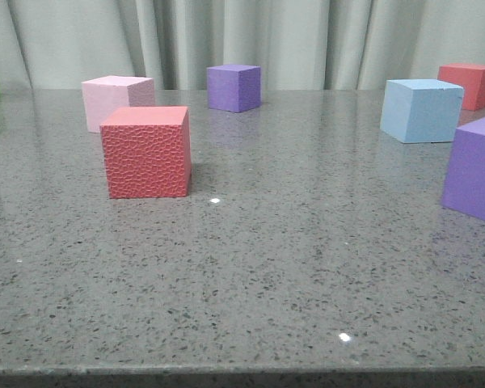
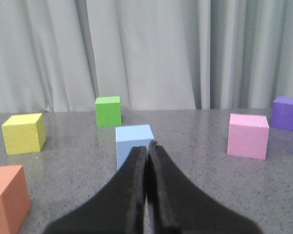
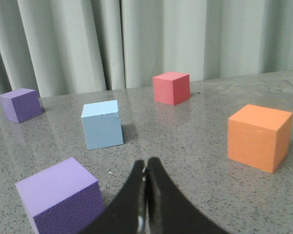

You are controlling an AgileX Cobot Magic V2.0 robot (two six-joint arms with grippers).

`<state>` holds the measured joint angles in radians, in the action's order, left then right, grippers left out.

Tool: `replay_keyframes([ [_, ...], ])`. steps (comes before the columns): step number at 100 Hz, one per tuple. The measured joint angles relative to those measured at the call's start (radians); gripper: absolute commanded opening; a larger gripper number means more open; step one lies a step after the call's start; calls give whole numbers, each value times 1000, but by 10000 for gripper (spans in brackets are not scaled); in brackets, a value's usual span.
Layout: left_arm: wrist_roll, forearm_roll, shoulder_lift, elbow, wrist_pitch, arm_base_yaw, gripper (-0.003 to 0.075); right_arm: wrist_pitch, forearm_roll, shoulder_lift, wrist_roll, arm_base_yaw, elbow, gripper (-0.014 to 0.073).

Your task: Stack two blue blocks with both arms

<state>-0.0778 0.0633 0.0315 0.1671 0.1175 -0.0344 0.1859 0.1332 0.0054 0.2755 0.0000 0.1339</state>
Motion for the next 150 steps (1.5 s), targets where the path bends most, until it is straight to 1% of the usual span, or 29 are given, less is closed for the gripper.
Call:
replay_keyframes([
  [15, 0, 0, 107, 121, 28, 0, -19, 129, -5, 80, 0, 0, 140, -58],
  [43, 0, -45, 324, 329, 40, 0, -19, 258, -7, 308, 0, 0, 376, -58],
  [58, 0, -47, 446, 427, 88, 0, -18, 325, -7, 449, 0, 0, 468, -47],
  [68, 0, -47, 520, 475, 112, 0, -18, 351, -7, 524, 0, 0, 515, -1],
  [75, 0, -47, 563, 499, 123, 0, -16, 357, -7, 563, 0, 0, 534, 61],
  [76, 0, -47, 571, 501, 122, 0, -15, 357, -7, 566, 0, 0, 535, 87],
  [77, 0, -47, 574, 503, 124, 0, -14, 357, -7, 573, 0, 0, 537, 87],
  [79, 0, -47, 585, 509, 124, 0, -7, 357, -7, 581, 0, 1, 537, 115],
  [82, 0, -47, 597, 514, 125, 0, 8, 357, -7, 591, 0, 1, 542, 156],
  [87, 0, -47, 618, 516, 124, 0, 59, 357, -7, 602, 0, 1, 541, 245],
  [89, 0, -47, 622, 516, 126, 0, 76, 357, -7, 605, 0, 1, 542, 268],
  [94, 0, -47, 636, 518, 129, 0, 160, 357, -7, 609, 0, 1, 542, 358],
  [96, 0, -47, 639, 518, 130, 0, 185, 357, -7, 609, 0, 1, 542, 379],
  [101, 0, -47, 647, 518, 131, 0, 295, 357, -7, 609, 0, 1, 542, 451],
  [103, 0, -47, 647, 518, 131, 0, 323, 357, -7, 609, 0, 1, 542, 467],
  [108, 0, -47, 649, 518, 131, 0, 436, 357, -7, 609, 0, 1, 542, 520],
  [110, 0, -47, 649, 518, 131, 0, 463, 357, -7, 609, 0, 1, 542, 531],
  [115, 0, -47, 649, 518, 126, 0, 566, 357, -7, 609, 0, 1, 542, 568],
  [122, 0, -47, 649, 518, 120, 0, 667, 357, -7, 609, 0, 1, 542, 598],
  [128, 0, -47, 649, 518, 119, 0, 708, 357, -9, 609, 0, 1, 542, 610],
  [150, 0, -47, 649, 518, 118, 0, 701, 342, -25, 609, 0, 1, 542, 615],
])
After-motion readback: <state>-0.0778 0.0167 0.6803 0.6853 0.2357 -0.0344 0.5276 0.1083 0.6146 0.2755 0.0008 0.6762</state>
